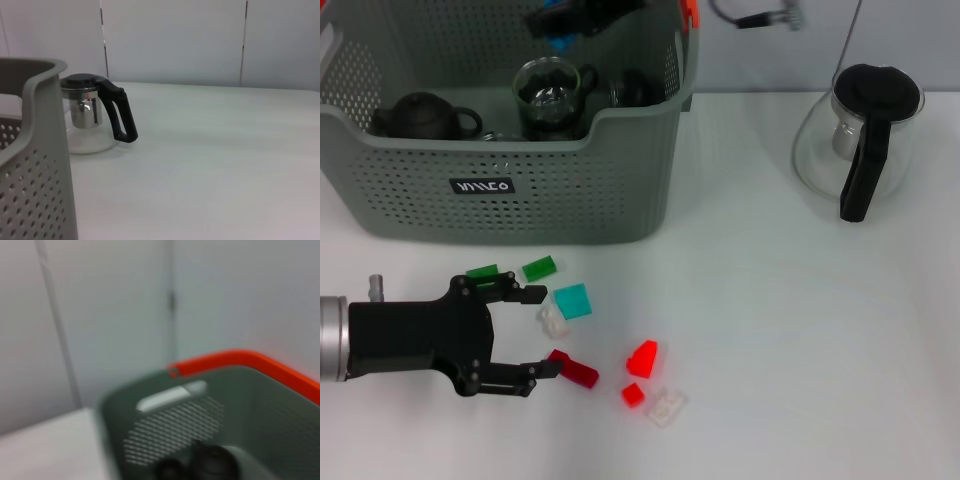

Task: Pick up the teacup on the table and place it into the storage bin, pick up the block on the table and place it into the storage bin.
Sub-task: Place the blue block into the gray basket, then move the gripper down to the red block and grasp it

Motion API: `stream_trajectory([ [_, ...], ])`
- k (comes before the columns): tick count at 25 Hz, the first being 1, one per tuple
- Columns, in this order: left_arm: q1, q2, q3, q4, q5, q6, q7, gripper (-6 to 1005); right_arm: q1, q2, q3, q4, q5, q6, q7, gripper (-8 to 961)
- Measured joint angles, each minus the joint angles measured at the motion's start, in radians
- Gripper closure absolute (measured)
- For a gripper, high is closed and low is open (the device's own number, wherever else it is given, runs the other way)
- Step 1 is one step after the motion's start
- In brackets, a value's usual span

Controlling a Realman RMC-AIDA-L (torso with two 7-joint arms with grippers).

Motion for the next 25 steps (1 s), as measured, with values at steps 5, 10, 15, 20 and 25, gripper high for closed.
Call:
stream_trajectory([
  [5,0.000,0.000,0.000,0.000,0.000,0.001,-0.003,156,0.097,0.011,-0.121,0.164,-0.057,0.201,0.011,524],
  [10,0.001,0.001,0.000,0.000,0.000,0.000,-0.004,155,0.095,0.014,-0.202,0.165,-0.056,0.274,0.036,440],
  [15,0.001,0.001,-0.003,0.001,0.000,-0.001,-0.008,155,0.035,0.010,-0.196,0.077,-0.039,0.252,0.027,356],
  [20,0.001,0.001,-0.003,0.000,0.000,0.000,-0.010,155,-0.147,0.006,-0.198,-0.192,0.074,0.074,-0.039,146],
  [25,0.004,0.001,-0.003,0.002,0.004,-0.001,-0.010,155,-0.296,-0.003,-0.148,-0.365,0.132,-0.245,-0.089,52],
])
